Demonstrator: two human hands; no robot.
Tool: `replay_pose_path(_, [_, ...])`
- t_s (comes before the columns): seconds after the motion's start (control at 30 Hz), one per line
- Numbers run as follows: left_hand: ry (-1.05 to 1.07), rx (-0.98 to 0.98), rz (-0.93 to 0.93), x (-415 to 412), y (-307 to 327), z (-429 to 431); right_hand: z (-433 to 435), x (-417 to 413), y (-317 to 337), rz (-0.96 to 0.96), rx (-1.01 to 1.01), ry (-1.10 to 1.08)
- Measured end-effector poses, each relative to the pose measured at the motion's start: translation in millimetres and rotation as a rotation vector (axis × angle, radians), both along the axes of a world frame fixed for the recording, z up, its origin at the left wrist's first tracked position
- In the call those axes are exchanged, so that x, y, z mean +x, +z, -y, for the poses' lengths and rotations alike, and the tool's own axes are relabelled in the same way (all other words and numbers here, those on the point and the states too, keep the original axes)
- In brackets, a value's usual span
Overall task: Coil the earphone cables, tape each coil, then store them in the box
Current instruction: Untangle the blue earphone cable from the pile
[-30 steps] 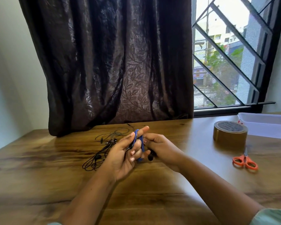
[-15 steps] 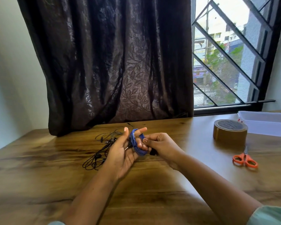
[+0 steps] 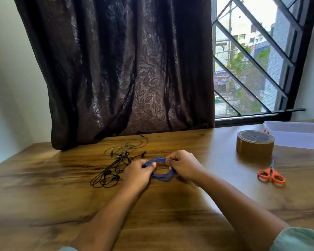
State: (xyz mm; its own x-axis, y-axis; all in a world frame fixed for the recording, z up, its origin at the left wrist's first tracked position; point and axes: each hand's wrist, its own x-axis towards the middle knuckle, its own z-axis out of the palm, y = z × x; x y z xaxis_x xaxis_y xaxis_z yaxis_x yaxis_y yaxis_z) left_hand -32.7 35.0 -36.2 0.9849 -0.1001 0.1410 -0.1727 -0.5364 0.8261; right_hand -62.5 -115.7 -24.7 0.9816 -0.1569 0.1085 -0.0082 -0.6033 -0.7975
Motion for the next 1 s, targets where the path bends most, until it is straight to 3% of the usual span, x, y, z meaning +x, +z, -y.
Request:
replay_pose_path(0.13, [0.024, 0.219, 0.123, -3, 5, -2, 2, 3, -5, 0.029, 0.030, -0.036])
replay_pose_path(0.37, [-0.031, 0.480, 0.270, -5, 1, -1, 5, 3, -7, 0.062, -0.129, -0.063])
replay_pose_path(0.5, [-0.042, 0.500, 0.264, -4, -1, 1, 5, 2, -8, 0.109, -0.185, -0.062])
replay_pose_path(0.67, [-0.069, 0.569, 0.391, -6, -3, 3, 4, 4, -13, 0.125, -0.280, -0.078])
replay_pose_path(1.0, [-0.109, 0.493, 0.378, 0, -12, 7, 4, 4, -18, 0.160, -0.423, -0.132])
